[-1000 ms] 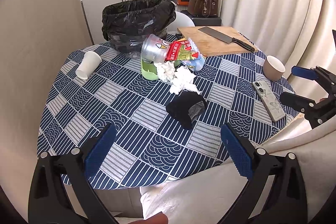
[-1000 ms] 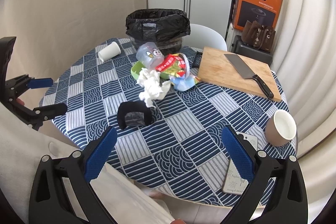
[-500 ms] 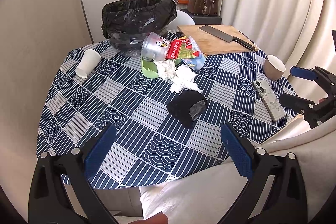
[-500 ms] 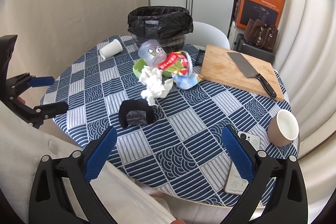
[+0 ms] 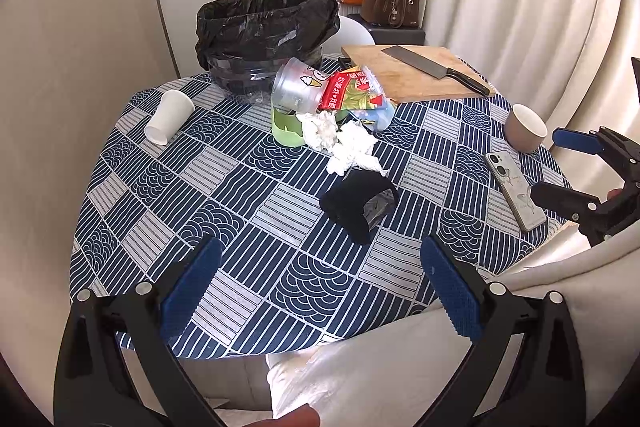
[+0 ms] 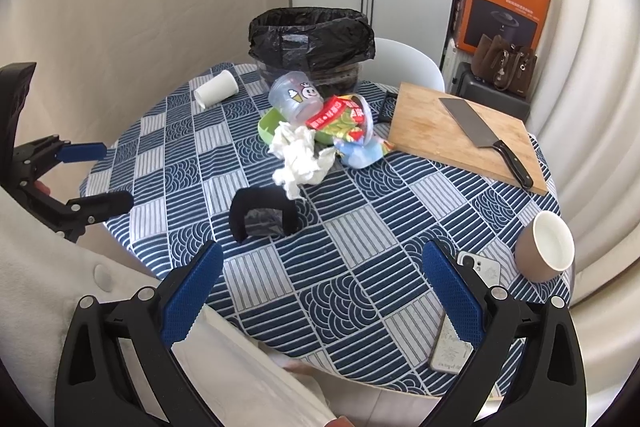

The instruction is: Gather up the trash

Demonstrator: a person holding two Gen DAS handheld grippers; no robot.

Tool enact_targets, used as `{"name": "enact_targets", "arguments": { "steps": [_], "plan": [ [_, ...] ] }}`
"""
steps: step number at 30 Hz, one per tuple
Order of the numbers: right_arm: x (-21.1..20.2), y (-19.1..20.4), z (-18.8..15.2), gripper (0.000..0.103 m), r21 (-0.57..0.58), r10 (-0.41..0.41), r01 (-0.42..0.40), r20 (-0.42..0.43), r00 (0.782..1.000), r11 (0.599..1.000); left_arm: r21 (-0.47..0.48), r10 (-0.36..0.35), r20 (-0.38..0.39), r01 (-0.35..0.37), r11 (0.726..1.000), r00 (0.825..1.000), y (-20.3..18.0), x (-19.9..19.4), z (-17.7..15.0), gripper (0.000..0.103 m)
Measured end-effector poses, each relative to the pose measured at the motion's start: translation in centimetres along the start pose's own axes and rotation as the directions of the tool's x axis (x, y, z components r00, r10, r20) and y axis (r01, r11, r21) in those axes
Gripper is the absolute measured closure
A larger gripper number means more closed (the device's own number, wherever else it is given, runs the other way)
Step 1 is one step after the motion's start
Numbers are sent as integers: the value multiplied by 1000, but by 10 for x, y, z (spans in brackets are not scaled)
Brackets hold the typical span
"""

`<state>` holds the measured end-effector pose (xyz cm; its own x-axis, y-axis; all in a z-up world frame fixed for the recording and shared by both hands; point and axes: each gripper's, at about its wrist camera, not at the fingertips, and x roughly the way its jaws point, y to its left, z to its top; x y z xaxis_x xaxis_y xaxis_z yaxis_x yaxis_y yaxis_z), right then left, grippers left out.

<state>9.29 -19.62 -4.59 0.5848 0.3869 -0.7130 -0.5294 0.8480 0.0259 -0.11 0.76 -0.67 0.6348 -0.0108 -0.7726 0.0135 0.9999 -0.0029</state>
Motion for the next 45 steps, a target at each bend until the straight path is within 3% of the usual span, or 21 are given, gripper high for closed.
{"name": "enact_targets", "arguments": {
  "steps": [13, 21, 34, 42, 45],
  "plan": [
    [17, 13, 6, 8, -38, 64, -67, -64, 996, 997, 2, 34, -42, -34, 999, 999, 10, 1, 1, 6],
    [29, 28, 22, 8, -41, 71, -75, -94, 993, 996, -6, 6, -84, -6, 1000, 996, 32, 8, 12, 6],
    [58, 52, 48, 8, -16, 45, -49, -169, 985, 999, -13, -52, -124, 51, 999, 991, 83, 30, 31, 6],
    [99, 70, 46, 8, -10, 59, -64, -273, 960, 998, -34, -46, -187, 40, 999, 981, 124, 38, 26, 6],
    [113, 77, 42, 8, -22, 26, -34, -291, 956, 999, -67, -51, -211, 37, 997, 976, 140, 42, 22, 6]
  ]
}}
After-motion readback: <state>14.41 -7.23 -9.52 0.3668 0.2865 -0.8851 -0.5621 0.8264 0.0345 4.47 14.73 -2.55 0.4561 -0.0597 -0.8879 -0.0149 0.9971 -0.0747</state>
